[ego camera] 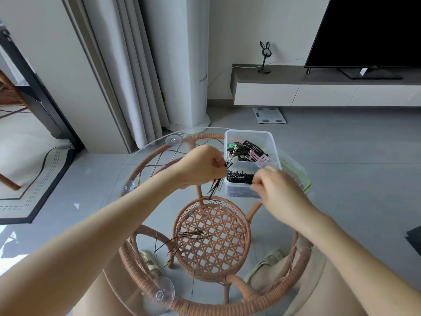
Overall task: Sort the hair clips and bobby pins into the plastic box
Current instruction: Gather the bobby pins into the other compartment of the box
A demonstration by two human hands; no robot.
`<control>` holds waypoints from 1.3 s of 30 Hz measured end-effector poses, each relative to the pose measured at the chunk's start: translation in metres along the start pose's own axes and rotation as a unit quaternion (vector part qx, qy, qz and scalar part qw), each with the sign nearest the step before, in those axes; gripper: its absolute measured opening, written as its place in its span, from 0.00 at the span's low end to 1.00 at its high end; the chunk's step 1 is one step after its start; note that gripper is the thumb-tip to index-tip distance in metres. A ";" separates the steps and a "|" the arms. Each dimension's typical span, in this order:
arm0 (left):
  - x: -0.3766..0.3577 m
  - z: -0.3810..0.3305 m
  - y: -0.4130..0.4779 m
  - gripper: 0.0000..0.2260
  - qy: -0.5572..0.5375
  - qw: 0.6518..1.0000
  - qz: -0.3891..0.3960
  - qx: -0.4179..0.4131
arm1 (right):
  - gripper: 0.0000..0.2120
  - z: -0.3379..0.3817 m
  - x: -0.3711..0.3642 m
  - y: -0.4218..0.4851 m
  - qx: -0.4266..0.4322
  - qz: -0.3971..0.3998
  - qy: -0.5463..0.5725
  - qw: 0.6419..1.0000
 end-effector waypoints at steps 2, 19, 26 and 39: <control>0.001 -0.017 0.025 0.07 0.014 1.000 -0.009 -0.011 | 0.08 -0.021 0.020 0.014 -0.018 -0.034 -0.037 0.999; -0.067 -0.040 0.078 0.11 0.167 0.969 0.143 -0.113 | 0.08 -0.059 0.013 0.032 -0.033 -0.038 -0.011 0.999; -0.005 -0.013 0.015 0.09 0.098 0.992 0.014 -0.076 | 0.07 0.000 0.006 -0.010 0.010 0.000 0.111 0.994; -0.057 0.134 -0.131 0.16 0.185 0.962 -0.015 0.200 | 0.14 0.041 -0.129 0.007 -0.019 0.045 0.034 0.998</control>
Point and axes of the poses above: each hand's wrist, its own y-axis towards the middle knuckle, its own x-axis out of the back of the hand, z = x × y, the point moved 10 cm from there along y, towards the middle knuckle, and after that the axes turned 7 degrees about y, right-handed, at the moved point
